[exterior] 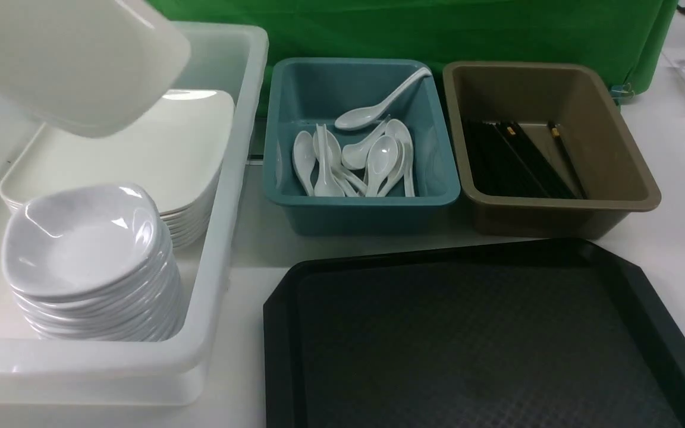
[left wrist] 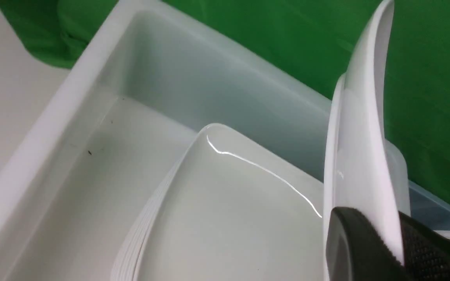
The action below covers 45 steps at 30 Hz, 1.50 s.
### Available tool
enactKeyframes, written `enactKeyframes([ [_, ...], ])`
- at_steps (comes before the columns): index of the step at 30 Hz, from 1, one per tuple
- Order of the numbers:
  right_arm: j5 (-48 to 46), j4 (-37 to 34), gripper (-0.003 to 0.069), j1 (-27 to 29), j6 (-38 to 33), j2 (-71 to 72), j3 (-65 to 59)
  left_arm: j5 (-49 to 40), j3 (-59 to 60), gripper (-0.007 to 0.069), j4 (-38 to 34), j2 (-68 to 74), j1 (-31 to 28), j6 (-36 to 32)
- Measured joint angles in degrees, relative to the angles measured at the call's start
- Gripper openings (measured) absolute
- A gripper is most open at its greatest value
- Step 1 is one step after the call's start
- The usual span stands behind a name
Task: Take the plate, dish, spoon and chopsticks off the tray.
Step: Use the left arm to put the plate into the large storage box on the left
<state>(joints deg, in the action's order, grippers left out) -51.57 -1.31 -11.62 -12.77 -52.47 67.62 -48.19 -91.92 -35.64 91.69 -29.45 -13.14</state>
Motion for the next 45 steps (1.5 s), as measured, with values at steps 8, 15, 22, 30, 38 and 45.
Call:
enactKeyframes([
  [8, 0.5, 0.0, 0.0114, 0.0, 0.0, 0.0, 0.0, 10.8, 12.5, 0.0029, -12.8, 3.0, 0.5, -7.2],
  [15, 0.6, 0.0, 0.012, 0.0, 0.1, 0.0, 0.0, 12.3, 13.5, 0.0029, -13.5, 6.7, 1.0, -9.7],
  [22, 1.0, 0.0, 0.0122, 0.0, 1.4, 0.0, 0.0, 11.7, 13.5, 0.0023, -11.6, 9.9, 3.2, -9.3],
  [30, 1.0, 0.0, 0.0122, 0.0, 2.0, 0.0, 0.0, 9.5, 13.5, 0.015, 0.2, 10.4, 4.4, -3.6],
  [38, 1.0, 0.0, 0.0122, 0.0, 3.2, 0.0, 0.0, 6.0, 9.3, 0.0464, 9.1, 8.1, 4.4, -3.0],
  [45, 1.2, 0.0, 0.0122, 0.0, 3.2, 0.3, 2.4, -1.0, 3.0, 0.0327, 10.7, -0.6, 6.2, -5.2],
])
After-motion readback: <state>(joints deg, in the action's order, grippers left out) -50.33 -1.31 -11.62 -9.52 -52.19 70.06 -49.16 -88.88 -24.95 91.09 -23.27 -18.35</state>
